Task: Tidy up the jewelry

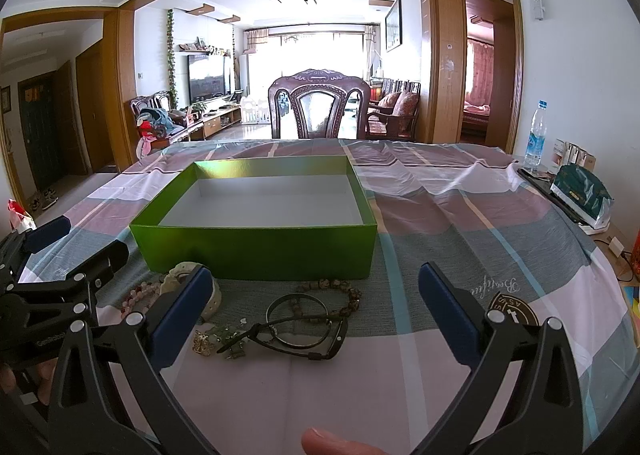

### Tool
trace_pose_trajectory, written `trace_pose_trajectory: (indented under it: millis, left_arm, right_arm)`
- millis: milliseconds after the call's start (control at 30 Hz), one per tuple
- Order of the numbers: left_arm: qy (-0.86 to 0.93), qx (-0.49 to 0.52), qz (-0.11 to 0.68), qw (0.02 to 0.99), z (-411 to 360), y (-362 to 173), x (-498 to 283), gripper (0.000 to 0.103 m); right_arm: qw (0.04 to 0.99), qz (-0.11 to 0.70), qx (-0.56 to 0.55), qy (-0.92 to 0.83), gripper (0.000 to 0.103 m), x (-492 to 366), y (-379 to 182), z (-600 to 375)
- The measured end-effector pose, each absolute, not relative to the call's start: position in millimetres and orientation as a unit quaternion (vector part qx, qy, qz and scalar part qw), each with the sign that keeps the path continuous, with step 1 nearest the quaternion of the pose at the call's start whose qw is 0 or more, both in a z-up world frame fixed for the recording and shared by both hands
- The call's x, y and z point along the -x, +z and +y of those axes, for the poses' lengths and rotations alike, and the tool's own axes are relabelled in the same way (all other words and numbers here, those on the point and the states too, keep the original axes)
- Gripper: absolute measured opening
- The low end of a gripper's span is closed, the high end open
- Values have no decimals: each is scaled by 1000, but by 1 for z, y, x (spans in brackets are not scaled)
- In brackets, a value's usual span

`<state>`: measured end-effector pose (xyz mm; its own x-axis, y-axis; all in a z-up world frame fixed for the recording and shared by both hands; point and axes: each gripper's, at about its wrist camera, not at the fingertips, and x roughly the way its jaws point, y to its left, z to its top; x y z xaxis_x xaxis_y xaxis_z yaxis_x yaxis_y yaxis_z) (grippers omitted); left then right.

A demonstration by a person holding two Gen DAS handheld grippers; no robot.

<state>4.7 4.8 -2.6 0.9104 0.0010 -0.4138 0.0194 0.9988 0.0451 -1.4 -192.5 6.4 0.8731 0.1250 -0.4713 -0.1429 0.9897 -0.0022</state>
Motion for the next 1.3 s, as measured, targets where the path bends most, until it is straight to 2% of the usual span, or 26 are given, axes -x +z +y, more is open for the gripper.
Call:
trace_pose_trajectory:
  millis: [1300]
  left_arm:
    - [-3,-23,216,976,6,-8,-7,99]
  right_arm:
    - [968,242,18,69,101,2,7,-193]
